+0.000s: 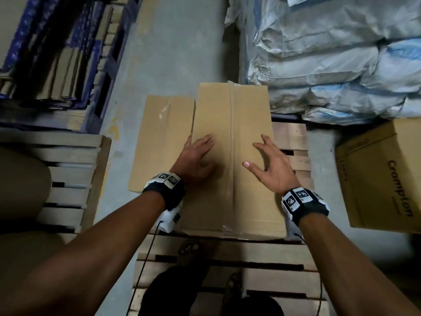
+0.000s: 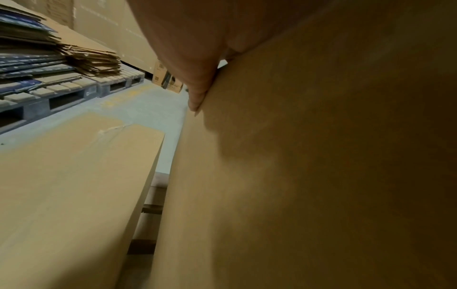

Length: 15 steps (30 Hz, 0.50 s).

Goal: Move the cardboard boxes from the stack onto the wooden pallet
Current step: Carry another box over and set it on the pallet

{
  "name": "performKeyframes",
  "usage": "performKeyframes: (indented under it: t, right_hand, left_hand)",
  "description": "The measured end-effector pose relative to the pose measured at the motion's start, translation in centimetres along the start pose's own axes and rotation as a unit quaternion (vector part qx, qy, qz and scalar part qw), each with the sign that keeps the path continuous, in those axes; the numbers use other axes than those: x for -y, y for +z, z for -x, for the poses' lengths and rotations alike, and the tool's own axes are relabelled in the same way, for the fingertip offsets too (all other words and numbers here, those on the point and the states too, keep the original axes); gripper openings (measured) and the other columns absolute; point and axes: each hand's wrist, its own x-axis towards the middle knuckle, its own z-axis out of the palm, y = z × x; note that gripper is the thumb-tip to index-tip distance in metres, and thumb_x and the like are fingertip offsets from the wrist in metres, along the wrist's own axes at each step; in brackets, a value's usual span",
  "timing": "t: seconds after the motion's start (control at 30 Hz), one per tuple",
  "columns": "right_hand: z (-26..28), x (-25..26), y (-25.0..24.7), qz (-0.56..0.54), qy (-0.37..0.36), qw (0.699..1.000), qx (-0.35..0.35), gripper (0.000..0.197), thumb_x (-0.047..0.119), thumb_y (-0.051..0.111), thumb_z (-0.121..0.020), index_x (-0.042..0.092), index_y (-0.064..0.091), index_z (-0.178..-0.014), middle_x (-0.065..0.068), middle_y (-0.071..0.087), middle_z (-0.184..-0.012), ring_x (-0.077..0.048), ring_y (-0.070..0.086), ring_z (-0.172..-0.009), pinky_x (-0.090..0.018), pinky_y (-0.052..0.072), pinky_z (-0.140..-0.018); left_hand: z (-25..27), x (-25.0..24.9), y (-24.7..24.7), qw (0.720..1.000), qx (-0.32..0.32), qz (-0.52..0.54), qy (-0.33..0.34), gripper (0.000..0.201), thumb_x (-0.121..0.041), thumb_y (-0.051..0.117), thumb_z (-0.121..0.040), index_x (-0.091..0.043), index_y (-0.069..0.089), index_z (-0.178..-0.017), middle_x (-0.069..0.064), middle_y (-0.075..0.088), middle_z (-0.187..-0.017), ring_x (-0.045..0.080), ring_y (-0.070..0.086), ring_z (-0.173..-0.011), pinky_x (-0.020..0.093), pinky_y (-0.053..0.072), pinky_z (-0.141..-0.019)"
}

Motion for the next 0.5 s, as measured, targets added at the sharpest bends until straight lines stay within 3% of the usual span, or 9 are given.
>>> performKeyframes:
  t: [0.1,0.23,0.5]
  right_hand:
    - [-2.4,-3.5,4.4,0.001,-0.015,1.0,-0.009,0.072,0.06,0.072,-0.092,0.027,0.05,-0.152,0.004,0.02,-0.174,-0.01,0.02,-0.157,-0.009,0.003,-0.113]
    - [-5.4,-7.7,9.9,0.008,-0.037,0.999,-0.023,0.074,0.064,0.069,-0.092,0.027,0.049,-0.153,0.002,0.021,-0.174,-0.013,0.022,-0.157,-0.025,0.013,-0.119]
    - [-8.9,-13.3,18.5,-0.011,-0.053,0.997,-0.056,0.076,0.07,0.067,-0.09,0.031,0.048,-0.153,0.005,0.019,-0.174,-0.015,0.023,-0.158,-0.033,0.019,-0.125]
  left_hand:
    - [-0.7,3.9,4.1,1.0,-0.006,-0.023,-0.018,0.084,-0.056,0.053,-0.087,-0.007,0.047,-0.155,0.009,0.037,-0.166,0.02,0.035,-0.153,0.052,0.005,-0.13]
    - [-1.5,8.6,8.9,0.999,-0.041,-0.025,-0.022,0.076,-0.05,0.059,-0.091,-0.01,0.048,-0.155,0.005,0.037,-0.166,0.013,0.032,-0.153,0.045,0.003,-0.131]
    - [-2.8,15.8,14.3,0.997,-0.054,-0.055,-0.004,0.074,-0.052,0.061,-0.093,-0.013,0.049,-0.155,0.001,0.037,-0.166,0.012,0.031,-0.153,0.041,0.002,-0.132]
